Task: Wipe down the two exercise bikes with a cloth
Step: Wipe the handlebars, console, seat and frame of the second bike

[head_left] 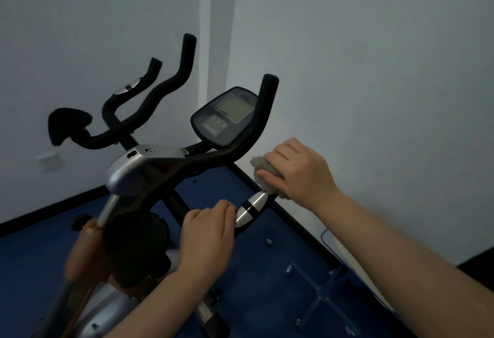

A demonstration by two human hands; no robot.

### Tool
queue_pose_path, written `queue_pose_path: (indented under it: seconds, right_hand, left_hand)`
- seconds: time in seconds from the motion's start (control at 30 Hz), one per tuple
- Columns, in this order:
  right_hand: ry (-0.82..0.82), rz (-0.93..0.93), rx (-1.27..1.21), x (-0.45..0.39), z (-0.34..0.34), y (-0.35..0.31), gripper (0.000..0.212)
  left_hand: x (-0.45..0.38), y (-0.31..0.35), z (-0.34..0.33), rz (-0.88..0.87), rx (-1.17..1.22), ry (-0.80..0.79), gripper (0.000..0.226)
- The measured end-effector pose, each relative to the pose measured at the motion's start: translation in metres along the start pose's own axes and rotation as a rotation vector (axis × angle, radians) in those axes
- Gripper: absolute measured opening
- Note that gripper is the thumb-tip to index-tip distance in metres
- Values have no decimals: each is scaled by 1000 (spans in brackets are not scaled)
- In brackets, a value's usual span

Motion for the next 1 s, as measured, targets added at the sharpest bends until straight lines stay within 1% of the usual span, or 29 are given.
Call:
queue_pose_path:
  seconds: [0.07,0.13,0.17,0.23,0.27,0.33,0.4,0.5,0.53,0.57,0.63,0.7,0.8,0.83,0.87,0.9,0.93,1.0]
  right_hand:
    - [116,-361,-119,7,3,13,37]
    - [319,-747,-265,23,4,23,34]
    - [436,-927,-339,33,3,26,28]
    - [633,-1208,-436,48,1,27,19]
    - [705,-1278,-459,54,1,25,21]
    - [788,-1306,-476,62,4,20,31]
    - [800,-1365,-516,67,1,25,34]
    - [715,-1665,-633,82,-24,48,39]
    - [664,-1701,-664,83,-31,54,42]
    - [631,-1707,-694,83,-34,55,44]
    - [633,-1673,-749,84,-33,49,43]
    - [635,-1658,-771,94,-34,28,43]
    - [593,-1698,-769,107,-39,-3,53]
    - [579,-1696,-772,106,-39,-4,49]
    - [574,-1688,-772,103,-39,1,40]
    - [587,-1679,-770,99,-37,11,31]
    - [618,-1670,-760,94,-34,22,27]
    - [688,-1671,-747,90,-31,31,31]
  left_hand:
    - [2,9,5,-85,-97,45,24]
    - [2,12,6,-122,-165,59,31]
    - [3,12,5,-123,-182,57,32]
    - [3,9,1,-117,-209,42,32]
    - [4,8,-2,-114,-220,36,31]
    - [6,4,-6,-106,-238,37,29]
    - [6,-1,-9,-79,-245,42,33]
    - [5,2,-3,-69,-213,84,31]
    - [5,2,-1,-60,-208,90,31]
    - [5,1,-2,-54,-208,92,31]
    - [5,2,-1,-51,-229,116,33]
    - [4,3,-1,-38,-250,133,39]
    - [4,6,1,-50,-249,146,41]
    - [4,7,1,-63,-256,142,40]
    - [5,7,2,-62,-264,136,39]
    - [5,6,2,-54,-267,133,38]
    - [4,4,1,-45,-263,134,36]
    - [3,2,-1,-39,-254,141,32]
Point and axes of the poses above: each hand's wrist, its own x-axis away from the middle knuckle, its own z-axis out of the back of the hand, y = z × x, the point moved 10 cm from there along -x, towards the middle knuckle, and after that the axes turned 15 degrees about y, right-handed, at the moved point
